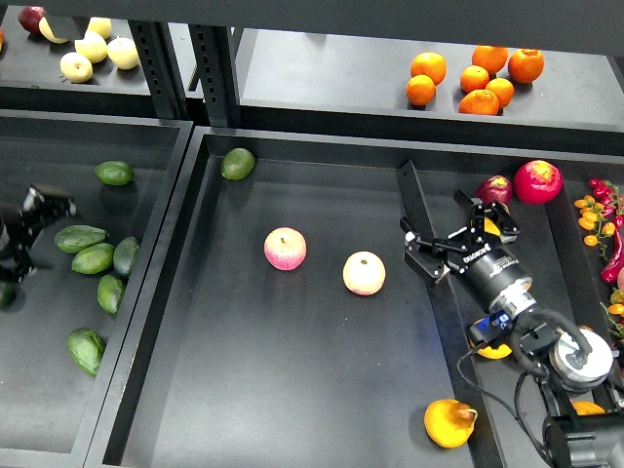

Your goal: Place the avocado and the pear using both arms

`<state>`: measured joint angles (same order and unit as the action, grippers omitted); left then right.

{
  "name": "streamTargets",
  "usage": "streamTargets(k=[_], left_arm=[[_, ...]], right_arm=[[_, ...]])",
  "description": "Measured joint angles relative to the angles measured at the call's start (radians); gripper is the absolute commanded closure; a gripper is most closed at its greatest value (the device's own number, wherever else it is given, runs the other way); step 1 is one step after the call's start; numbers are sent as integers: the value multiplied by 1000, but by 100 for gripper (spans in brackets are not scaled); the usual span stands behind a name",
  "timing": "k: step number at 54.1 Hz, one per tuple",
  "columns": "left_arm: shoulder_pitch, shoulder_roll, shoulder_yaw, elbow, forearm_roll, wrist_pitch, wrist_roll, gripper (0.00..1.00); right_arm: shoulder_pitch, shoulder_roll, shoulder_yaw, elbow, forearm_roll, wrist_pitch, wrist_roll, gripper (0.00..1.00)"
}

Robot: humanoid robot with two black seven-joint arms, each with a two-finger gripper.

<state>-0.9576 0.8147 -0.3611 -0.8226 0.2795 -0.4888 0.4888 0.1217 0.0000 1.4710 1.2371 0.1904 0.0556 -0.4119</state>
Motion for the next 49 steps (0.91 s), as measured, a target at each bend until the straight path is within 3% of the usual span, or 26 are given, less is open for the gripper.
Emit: streamTargets(k=[32,49], left_arm=[[20,-96,-316,37,-279,0,0,1],[146,-290,-568,37,-324,0,0,1]], right_arm=[[-51,0,-7,-8,1,74,-10,0],[-51,-60,-41,-7,1,93,-12,0]])
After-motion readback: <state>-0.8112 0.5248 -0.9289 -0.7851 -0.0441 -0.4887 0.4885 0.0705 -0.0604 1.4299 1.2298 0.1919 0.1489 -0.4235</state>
